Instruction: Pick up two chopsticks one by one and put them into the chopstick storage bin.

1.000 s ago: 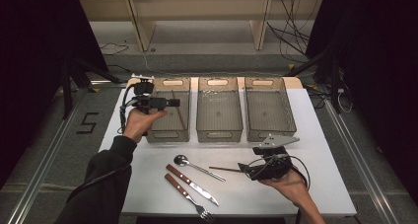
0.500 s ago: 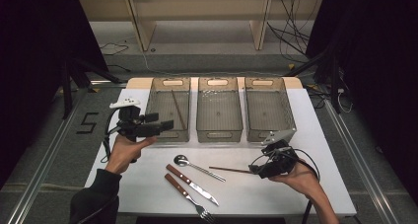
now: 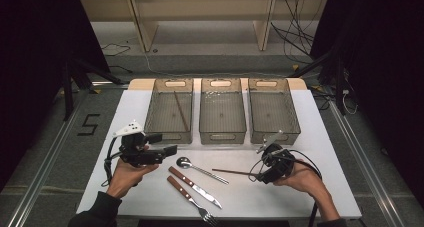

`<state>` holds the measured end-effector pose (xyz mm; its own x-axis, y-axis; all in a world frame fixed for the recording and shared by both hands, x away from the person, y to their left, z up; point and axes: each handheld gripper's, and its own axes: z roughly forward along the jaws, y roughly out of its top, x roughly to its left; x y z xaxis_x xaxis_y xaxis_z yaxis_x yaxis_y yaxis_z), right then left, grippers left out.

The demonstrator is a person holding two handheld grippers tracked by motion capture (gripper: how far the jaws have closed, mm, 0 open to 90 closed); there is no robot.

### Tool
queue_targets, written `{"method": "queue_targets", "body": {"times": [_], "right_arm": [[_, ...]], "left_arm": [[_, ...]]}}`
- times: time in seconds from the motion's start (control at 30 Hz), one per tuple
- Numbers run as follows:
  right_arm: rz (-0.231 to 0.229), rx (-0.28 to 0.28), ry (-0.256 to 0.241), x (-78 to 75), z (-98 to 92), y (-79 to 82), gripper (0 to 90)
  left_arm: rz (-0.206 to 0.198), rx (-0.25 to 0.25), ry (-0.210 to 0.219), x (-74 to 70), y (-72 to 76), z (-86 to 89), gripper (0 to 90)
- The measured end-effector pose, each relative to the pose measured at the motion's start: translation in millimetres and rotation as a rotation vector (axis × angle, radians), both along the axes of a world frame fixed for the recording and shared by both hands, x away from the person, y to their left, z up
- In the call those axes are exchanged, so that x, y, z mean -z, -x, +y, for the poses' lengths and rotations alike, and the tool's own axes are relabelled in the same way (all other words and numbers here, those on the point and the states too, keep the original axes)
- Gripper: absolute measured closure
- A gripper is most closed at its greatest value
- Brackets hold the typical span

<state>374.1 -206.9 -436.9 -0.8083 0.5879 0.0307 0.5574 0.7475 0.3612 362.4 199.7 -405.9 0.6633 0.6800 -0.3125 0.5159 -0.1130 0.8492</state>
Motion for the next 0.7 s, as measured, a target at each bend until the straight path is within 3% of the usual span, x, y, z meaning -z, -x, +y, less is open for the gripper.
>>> {"method": "queue_targets", "body": {"times": [0.37, 0.7], "right_arm": [[0.047, -0.026, 0.091, 11.1, 4.3, -5.4, 56.6], [0.063, -0.055, 0.16, 15.9, 6.6, -9.1, 67.7]], "left_arm": [[-0.015, 0.024, -0.006, 19.3, 16.6, -3.0, 15.6], [-0.027, 0.012, -0.013, 24.5, 23.2, 0.0, 15.6]]}}
